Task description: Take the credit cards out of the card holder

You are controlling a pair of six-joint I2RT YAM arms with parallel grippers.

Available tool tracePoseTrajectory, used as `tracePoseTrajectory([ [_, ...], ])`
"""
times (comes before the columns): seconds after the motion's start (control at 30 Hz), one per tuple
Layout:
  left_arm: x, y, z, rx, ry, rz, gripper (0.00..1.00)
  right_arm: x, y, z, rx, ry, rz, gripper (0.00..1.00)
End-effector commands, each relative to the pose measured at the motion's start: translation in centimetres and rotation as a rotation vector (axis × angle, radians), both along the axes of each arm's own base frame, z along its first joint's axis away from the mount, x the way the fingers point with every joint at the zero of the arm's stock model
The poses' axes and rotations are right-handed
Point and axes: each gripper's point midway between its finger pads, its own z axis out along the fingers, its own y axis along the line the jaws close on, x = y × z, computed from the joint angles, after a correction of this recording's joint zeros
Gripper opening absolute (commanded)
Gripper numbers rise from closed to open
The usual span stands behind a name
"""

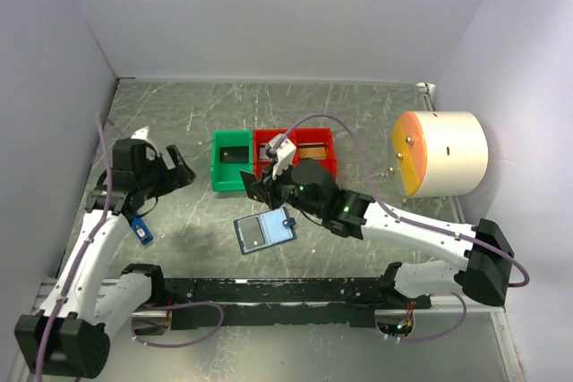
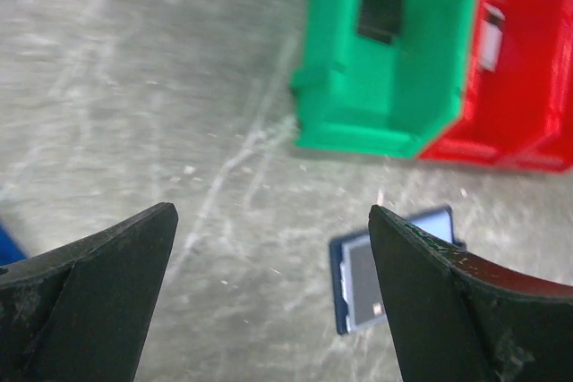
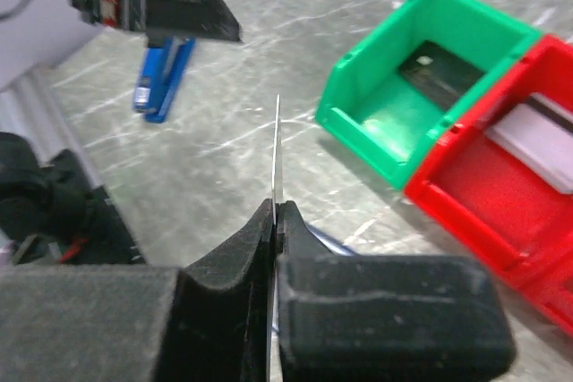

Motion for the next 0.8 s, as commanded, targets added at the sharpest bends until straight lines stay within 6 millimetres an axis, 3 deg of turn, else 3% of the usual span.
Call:
tracePoseTrajectory([
  [0.0,1.3,3.9,0.8,0.008,-0.038,0.096,0.99,3.0,-3.5,-0.2,-0.183,-0.232,-0.196,0.00],
  [0.07,1.2,5.5,0.4,0.024,-0.055,0.158,0.99,3.6,-4.0,-0.6,-0.232,-0.280,-0.210,0.00],
  [0.27,0.9,6.3,2.7,0.054,-0.174,0.188,0.98,6.3,-4.8,-1.3,-0.365,-0.366,-0.320,0.00],
  [0.53,0.7,7.1,3.6,0.096,-0.203,0.213,0.97,8.2,1.7,-3.6,-0.465,-0.365,-0.163,0.00],
  [0.77,-0.1,8.7,3.9,0.116,-0.213,0.326,0.97,11.1,4.9,-5.3,-0.580,-0.413,-0.164,0.00],
])
